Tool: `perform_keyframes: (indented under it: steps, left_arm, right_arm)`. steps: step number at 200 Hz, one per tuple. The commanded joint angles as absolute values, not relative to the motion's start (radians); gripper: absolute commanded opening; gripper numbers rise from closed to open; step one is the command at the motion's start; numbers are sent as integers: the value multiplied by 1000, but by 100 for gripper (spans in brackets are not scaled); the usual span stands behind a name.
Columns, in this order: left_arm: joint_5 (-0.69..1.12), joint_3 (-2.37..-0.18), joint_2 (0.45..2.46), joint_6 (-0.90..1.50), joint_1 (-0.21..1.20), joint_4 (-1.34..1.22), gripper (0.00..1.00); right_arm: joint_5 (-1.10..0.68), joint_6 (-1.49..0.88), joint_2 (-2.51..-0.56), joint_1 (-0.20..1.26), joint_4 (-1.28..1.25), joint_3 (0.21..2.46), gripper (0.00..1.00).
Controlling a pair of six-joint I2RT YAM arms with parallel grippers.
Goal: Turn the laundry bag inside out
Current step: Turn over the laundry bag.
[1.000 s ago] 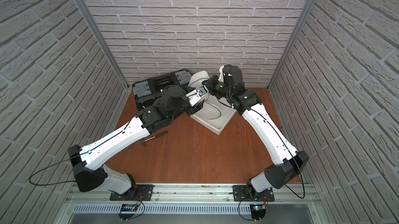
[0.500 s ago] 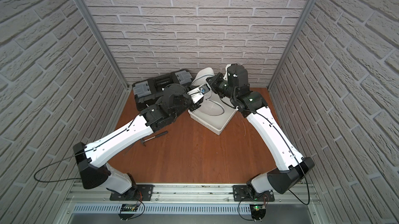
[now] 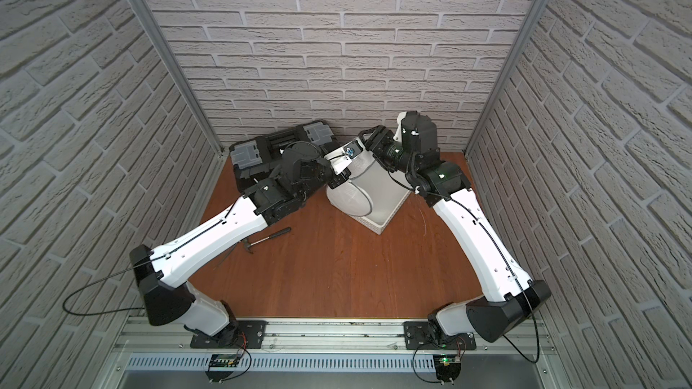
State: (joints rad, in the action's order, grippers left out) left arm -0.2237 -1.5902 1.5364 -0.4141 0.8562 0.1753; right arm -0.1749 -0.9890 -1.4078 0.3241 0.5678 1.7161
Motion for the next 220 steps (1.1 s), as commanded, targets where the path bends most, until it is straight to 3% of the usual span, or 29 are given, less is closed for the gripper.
perform_keyframes:
  steps: [1,34,78,120,149,220]
  left_arm:
    - [-43,-1545,1483,-333,780,192,0]
    - [117,-1461,1414,-348,722,194,0]
    - [218,-1416,1368,-554,719,245,0]
    - [267,-1423,1355,-693,720,313,0]
    - [205,-1437,1364,-737,726,325,0]
    - [195,-1466,1377,-767,742,368,0]
  right_arm:
    - [-294,-744,-1357,212,622,1787,71]
    - [-451,-530,-1426,137,870,1916,73]
    - [-630,-404,-1488,148,977,2005,78]
    - [-522,-218,-1500,212,1123,2013,74]
    - [-510,-184,-1486,250,1141,1982,73]
    - [-325,-107,-1542,344,1207,2004,52]
